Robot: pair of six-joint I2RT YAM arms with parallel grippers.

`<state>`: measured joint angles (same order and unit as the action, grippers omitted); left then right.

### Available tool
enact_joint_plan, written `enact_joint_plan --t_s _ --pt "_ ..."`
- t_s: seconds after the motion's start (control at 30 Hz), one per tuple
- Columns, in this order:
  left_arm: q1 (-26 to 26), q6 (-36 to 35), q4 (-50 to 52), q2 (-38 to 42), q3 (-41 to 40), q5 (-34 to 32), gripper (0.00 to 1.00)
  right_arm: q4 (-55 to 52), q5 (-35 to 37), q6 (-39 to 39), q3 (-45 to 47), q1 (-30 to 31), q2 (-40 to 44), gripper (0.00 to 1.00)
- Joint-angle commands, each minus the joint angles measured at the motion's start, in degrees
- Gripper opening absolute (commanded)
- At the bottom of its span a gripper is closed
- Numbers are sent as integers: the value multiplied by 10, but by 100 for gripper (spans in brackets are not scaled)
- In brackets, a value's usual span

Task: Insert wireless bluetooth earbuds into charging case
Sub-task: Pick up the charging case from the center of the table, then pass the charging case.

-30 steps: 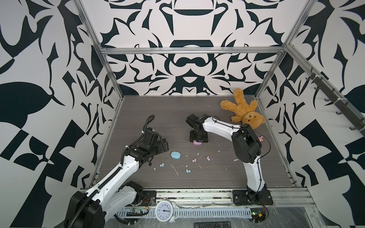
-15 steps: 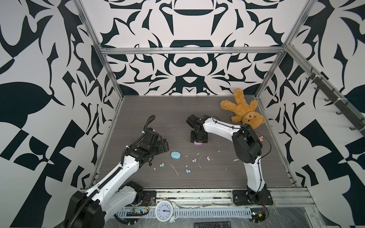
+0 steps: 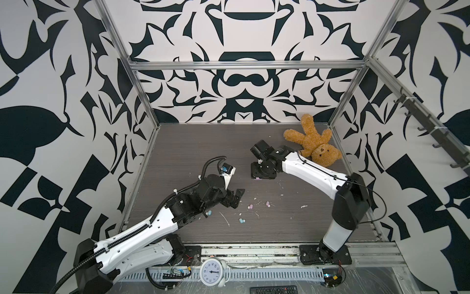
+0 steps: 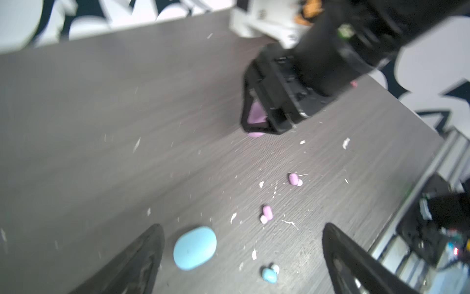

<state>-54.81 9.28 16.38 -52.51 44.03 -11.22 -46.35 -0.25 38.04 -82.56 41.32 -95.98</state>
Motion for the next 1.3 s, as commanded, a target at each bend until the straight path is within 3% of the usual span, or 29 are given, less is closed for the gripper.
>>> enact_joint_plan --t_s 0.0,0.07,0.23,0.33,0.57,0.77,1.07,1.27 --pt "-2 -207 -44 2 -5 63 99 36 -50 -48 37 -1 81 0" --pt "-1 -249 -78 3 -23 62 99 53 -71 -56 62 -2 123 0" --pt "-1 -376 -79 10 -56 130 99 68 -130 -82 103 -2 189 0" --pt "-1 -403 -130 8 -80 120 99 87 -188 -91 128 -2 209 0" --pt "-1 -384 -180 -13 -91 143 99 163 -308 -79 181 -1 230 0" --pt "-2 -374 -188 -32 -97 158 99 193 -335 -70 209 4 240 0" --pt "-2 -363 -202 -54 -87 141 80 198 -334 -79 221 11 251 0" --pt "-2 -357 -207 -61 -84 147 75 205 -332 -80 226 14 255 0"
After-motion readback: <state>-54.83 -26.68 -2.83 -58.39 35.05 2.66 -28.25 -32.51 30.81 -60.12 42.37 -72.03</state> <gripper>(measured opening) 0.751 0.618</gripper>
